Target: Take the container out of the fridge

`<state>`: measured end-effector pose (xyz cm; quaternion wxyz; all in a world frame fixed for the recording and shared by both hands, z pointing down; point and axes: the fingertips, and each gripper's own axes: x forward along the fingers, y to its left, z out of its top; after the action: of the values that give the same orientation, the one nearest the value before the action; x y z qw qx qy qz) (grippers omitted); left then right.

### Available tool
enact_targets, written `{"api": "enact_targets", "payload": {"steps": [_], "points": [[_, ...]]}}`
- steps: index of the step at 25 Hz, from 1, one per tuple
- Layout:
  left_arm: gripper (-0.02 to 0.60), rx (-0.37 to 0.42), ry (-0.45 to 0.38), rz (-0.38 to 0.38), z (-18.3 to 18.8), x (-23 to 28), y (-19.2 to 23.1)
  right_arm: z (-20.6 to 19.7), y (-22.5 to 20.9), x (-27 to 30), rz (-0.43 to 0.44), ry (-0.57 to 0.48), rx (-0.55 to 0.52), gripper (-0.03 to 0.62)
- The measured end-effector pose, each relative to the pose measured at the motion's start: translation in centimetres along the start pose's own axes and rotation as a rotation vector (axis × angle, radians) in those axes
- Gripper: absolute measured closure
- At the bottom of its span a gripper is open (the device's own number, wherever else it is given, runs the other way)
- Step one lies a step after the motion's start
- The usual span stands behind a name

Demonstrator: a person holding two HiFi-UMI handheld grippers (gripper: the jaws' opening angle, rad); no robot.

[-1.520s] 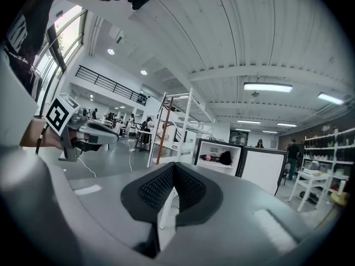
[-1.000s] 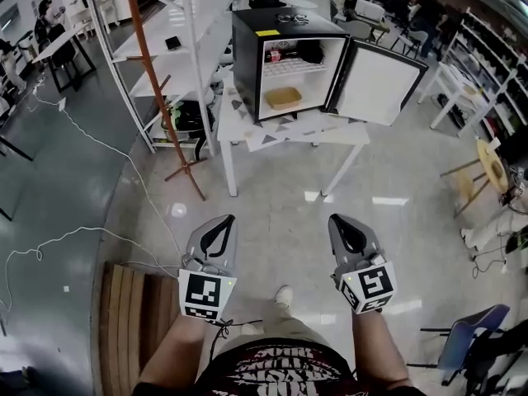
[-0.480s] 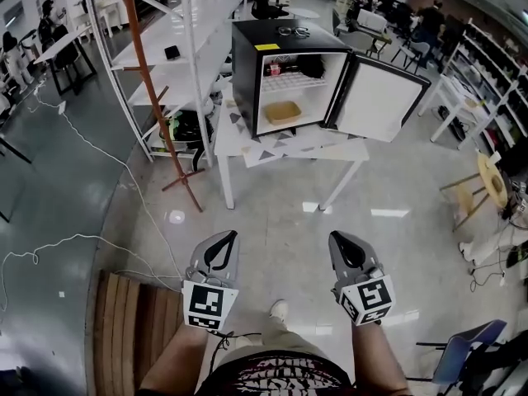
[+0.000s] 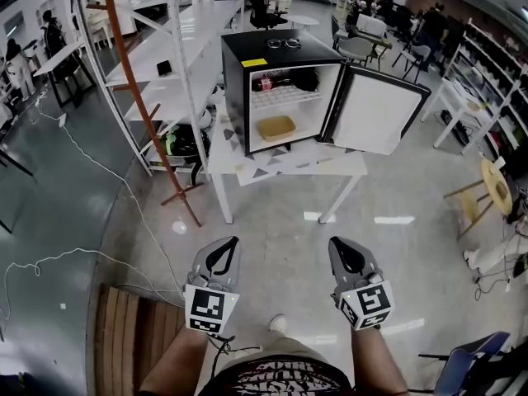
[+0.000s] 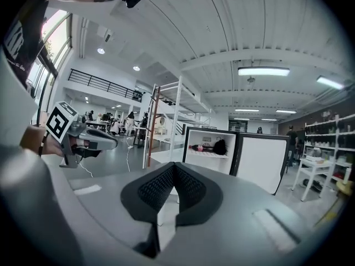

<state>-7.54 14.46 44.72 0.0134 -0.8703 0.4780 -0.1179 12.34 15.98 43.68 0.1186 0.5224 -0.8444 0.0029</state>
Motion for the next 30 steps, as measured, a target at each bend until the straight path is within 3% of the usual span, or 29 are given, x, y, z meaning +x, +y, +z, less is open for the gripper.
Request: {"api": "enact_targets", "payload": {"steps": [8,13,20,30], "points": [[0.581,0.001,0.020,0.035,1.3,3.8,0.4,1.2,-3.8,3.3,0.041,-0.035,0.006,0.568],[0.581,-0.051,0.029,0.032,1.8,6.7,0.4,1.4,-6.3,4.9,0.059,-0.058,0.022,0.568],[0.581,-0.039,0.043,0.054,3.3,9.4,0.1,1.3,-9.1,6.4,0.089,-0.078,0.049,0.568],[0.581,-0.037,0.064,0.066,3.4,10.0,-1.0,0.7,-11.6,6.3,0.082,-0.083,0.084,0.568]]}}
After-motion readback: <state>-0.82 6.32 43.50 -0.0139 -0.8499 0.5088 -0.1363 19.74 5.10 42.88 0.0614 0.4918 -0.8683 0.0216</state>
